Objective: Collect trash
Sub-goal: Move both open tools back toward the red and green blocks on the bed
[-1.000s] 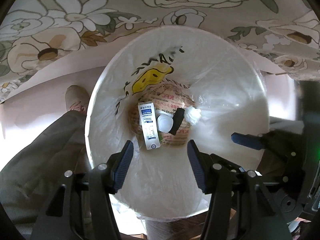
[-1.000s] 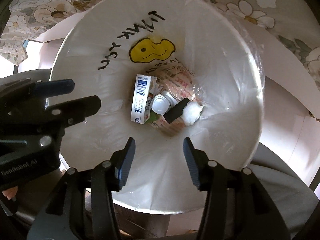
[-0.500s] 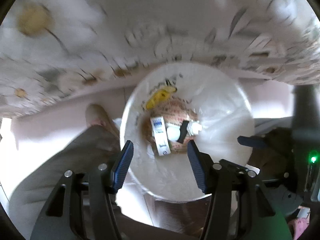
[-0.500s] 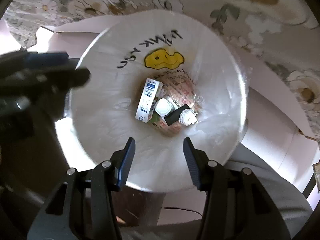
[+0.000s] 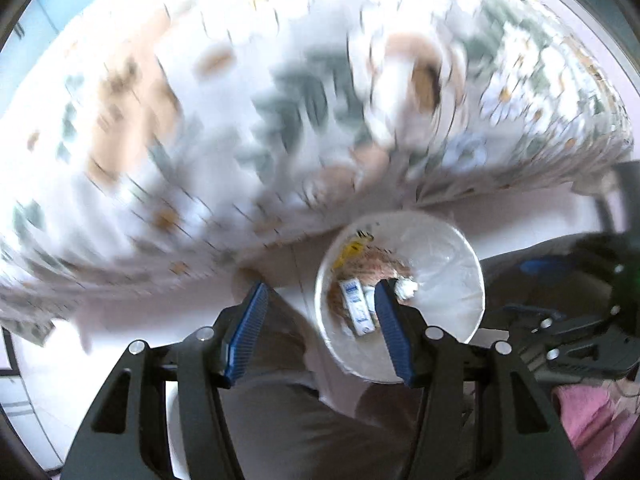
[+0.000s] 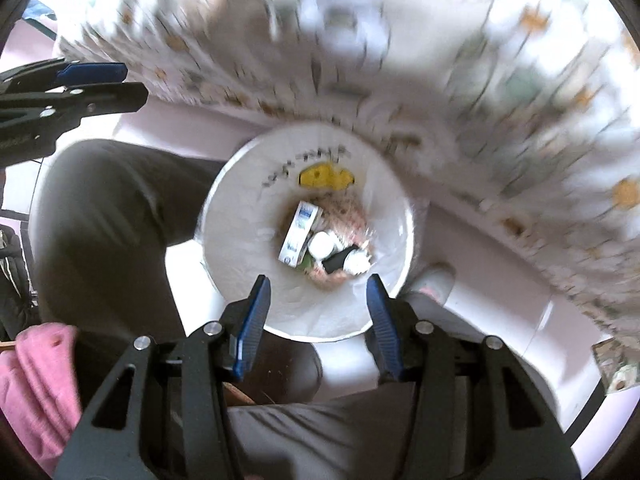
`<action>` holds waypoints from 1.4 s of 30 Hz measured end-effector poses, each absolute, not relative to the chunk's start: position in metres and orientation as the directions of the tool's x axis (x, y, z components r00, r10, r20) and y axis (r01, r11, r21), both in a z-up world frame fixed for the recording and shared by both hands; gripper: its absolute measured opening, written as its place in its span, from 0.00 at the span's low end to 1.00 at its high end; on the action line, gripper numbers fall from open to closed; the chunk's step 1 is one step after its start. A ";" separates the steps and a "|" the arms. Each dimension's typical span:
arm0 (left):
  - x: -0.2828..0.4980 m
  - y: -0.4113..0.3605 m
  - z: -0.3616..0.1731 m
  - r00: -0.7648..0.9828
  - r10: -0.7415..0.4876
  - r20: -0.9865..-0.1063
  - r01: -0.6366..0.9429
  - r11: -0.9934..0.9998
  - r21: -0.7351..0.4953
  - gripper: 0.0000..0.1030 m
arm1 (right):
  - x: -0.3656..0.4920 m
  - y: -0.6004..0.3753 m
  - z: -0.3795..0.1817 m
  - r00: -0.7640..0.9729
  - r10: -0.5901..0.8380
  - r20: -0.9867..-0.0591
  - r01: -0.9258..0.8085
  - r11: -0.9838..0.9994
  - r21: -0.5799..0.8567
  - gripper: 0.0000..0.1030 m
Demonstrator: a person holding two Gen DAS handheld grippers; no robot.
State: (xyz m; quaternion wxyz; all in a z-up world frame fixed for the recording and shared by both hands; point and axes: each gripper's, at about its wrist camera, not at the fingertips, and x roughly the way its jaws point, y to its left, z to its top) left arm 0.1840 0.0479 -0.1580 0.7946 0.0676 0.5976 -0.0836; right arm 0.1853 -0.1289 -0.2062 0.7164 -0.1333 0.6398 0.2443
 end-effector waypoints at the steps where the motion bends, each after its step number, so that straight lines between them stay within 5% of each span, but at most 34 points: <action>1: 0.186 0.049 -0.150 0.280 -0.047 -0.959 0.225 0.974 0.018 0.56 | 0.186 -0.128 -0.197 0.077 0.183 -0.980 -0.523 0.844 0.116 0.50; 13: 0.256 0.083 -0.046 0.422 0.037 -0.906 0.294 0.940 0.175 0.58 | 0.231 -0.113 -0.068 0.282 0.241 -0.929 -0.513 0.856 0.066 0.64; 22: 0.342 0.108 -0.014 0.451 0.025 -0.892 0.301 0.937 0.179 0.63 | 0.297 -0.075 -0.021 0.371 0.279 -0.886 -0.510 0.858 0.057 0.66; 29: 0.407 0.111 -0.016 0.517 0.081 -0.852 0.342 0.893 0.292 0.63 | 0.369 -0.042 -0.019 0.418 0.287 -0.862 -0.501 0.864 0.045 0.66; 42: 0.526 0.128 -0.066 0.504 0.034 -0.863 0.368 0.896 0.250 0.63 | 0.507 -0.001 -0.070 0.398 0.274 -0.875 -0.413 0.906 0.096 0.66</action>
